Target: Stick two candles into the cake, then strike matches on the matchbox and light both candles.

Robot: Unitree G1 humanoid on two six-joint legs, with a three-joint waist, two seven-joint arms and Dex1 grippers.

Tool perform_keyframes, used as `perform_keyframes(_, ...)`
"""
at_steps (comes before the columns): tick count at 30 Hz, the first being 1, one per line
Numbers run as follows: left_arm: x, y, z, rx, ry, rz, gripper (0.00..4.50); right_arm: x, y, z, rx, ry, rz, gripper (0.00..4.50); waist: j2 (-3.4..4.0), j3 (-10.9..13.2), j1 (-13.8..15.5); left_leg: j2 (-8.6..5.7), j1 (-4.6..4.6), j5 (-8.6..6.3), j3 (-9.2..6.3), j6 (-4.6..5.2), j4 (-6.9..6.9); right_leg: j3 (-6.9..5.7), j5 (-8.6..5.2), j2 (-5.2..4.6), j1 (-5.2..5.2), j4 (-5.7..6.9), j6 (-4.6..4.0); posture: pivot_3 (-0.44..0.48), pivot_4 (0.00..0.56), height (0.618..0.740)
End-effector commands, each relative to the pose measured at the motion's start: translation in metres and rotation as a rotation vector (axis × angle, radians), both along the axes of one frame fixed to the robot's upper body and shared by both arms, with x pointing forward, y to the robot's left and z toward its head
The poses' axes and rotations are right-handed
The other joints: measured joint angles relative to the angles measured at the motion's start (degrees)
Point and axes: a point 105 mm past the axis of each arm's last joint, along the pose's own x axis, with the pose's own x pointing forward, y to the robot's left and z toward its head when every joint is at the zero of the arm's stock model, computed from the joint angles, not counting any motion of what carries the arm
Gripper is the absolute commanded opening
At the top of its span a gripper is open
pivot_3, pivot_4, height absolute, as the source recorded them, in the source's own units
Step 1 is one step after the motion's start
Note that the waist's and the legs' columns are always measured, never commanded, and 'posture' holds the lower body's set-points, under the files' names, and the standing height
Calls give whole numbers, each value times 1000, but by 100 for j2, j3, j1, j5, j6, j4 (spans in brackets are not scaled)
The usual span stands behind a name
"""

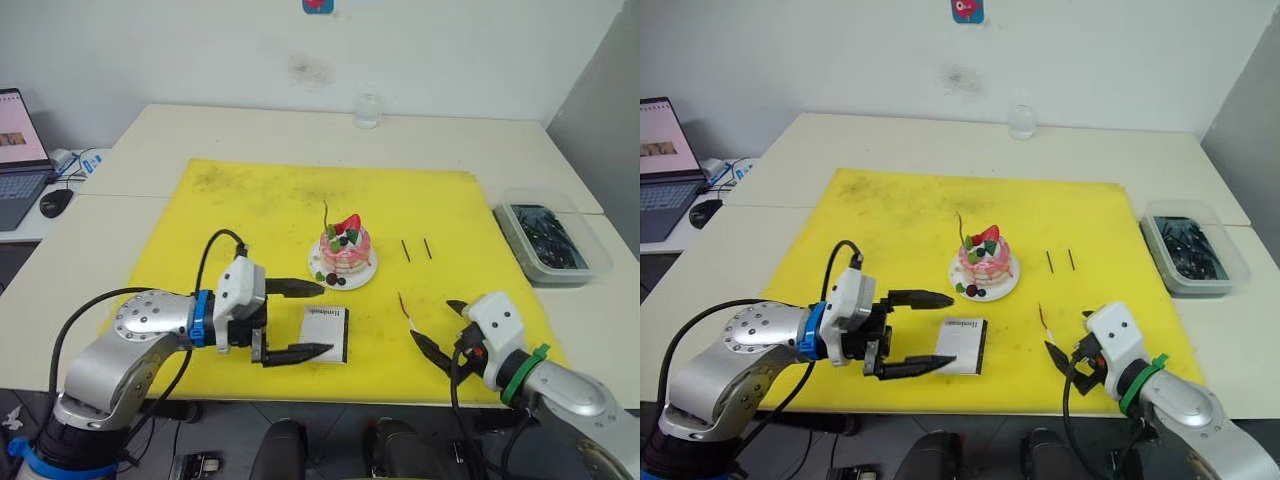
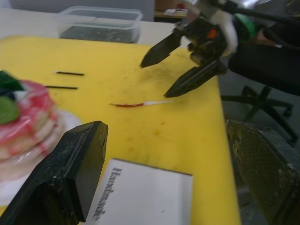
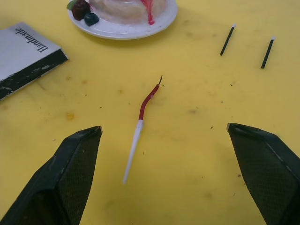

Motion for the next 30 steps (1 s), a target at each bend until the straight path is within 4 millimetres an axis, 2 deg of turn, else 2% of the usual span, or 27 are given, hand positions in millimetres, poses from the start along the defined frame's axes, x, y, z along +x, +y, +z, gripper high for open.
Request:
perform_keyframes(1, -1, -9, 9, -22, -42, -43, 4489, 3, 5, 4, -5, -60, -11, 4500, 0, 0, 0, 0, 0, 0, 0, 0, 0, 0, 0, 1, 0, 0, -1, 0, 150, 740)
perform_keyframes(8, 6, -12, -2, 3, -90, -27, 4489, 11, 9, -9, -18, -75, -63, 4500, 0, 0, 0, -3, -4, 0, 4, 0, -2, 2, 7, 2, -2, -5, 13, 0, 150, 740)
perform_keyframes(9, 7, -12, -2, 2, -89, -25, 4498, 12, 9, -11, -17, -69, -72, 4316, 0, 0, 0, -2, -3, 0, 3, 0, -3, 2, 7, 4, -2, -4, 13, 0, 150, 740)
perform_keyframes(12, 7, -11, -4, 4, -92, -19, 4500, 14, 12, -16, -14, -51, -82, 3572, 0, 0, 0, 1, -3, 0, 0, 0, -6, -1, 6, 4, -3, -3, 12, 0, 150, 740)
perform_keyframes(20, 10, -10, -6, 8, -101, 0, 4500, 8, 22, -21, -19, -26, -57, 568, 0, 0, -1, -1, -3, 0, 3, 0, -2, 2, 5, 2, -1, -3, 9, 0, 150, 740)
perform_keyframes(22, 9, -10, -7, 8, -99, -2, 4500, 7, 23, -19, -20, -29, -44, 39, 0, 0, -1, -2, -3, 0, 2, 0, -2, 2, 1, 0, -1, -3, 3, 0, 150, 740)
perform_keyframes(26, 7, -11, -6, 9, -98, -7, 4500, 4, 23, -7, -8, -50, -17, 39, 0, 0, 0, -1, -3, 0, 1, 0, -2, 0, 3, 1, -1, -3, 6, 0, 150, 740)
perform_keyframes(30, 2, -15, -4, 0, -79, -35, 4500, 2, 11, 17, -12, -100, 7, 39, 0, 0, 1, -1, -4, 0, 1, 0, -4, 0, 8, 1, -1, -3, 15, 0, 150, 740)
